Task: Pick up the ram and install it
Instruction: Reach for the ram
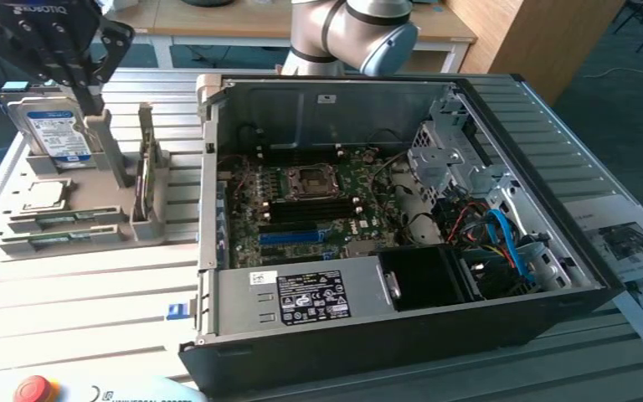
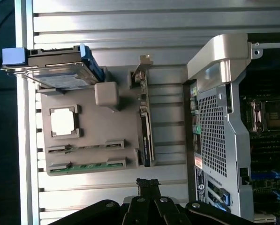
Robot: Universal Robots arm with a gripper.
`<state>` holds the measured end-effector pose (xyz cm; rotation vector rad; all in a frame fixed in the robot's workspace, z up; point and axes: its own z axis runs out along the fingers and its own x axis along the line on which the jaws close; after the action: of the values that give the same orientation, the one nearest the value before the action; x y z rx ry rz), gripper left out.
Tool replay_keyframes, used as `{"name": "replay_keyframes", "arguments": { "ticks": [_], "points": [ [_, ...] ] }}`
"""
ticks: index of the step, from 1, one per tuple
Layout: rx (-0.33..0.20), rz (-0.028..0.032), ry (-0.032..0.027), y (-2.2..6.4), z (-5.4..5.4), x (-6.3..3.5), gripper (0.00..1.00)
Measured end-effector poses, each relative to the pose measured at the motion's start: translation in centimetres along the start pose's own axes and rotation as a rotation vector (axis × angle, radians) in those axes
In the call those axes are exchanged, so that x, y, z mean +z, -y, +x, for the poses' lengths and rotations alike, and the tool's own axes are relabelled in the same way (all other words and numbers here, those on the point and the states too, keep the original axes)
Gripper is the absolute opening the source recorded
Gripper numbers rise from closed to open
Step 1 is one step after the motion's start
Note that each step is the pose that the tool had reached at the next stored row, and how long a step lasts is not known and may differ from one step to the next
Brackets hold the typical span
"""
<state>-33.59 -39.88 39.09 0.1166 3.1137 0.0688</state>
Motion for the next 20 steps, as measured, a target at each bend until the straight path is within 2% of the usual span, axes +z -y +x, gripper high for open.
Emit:
{"name": "replay_keyframes", "arguments": {
  "ticks": [20],
  "points": [
    [0.0,0.0,-0.0001,0.47,6.3,-0.13,0.11]
  ]
}}
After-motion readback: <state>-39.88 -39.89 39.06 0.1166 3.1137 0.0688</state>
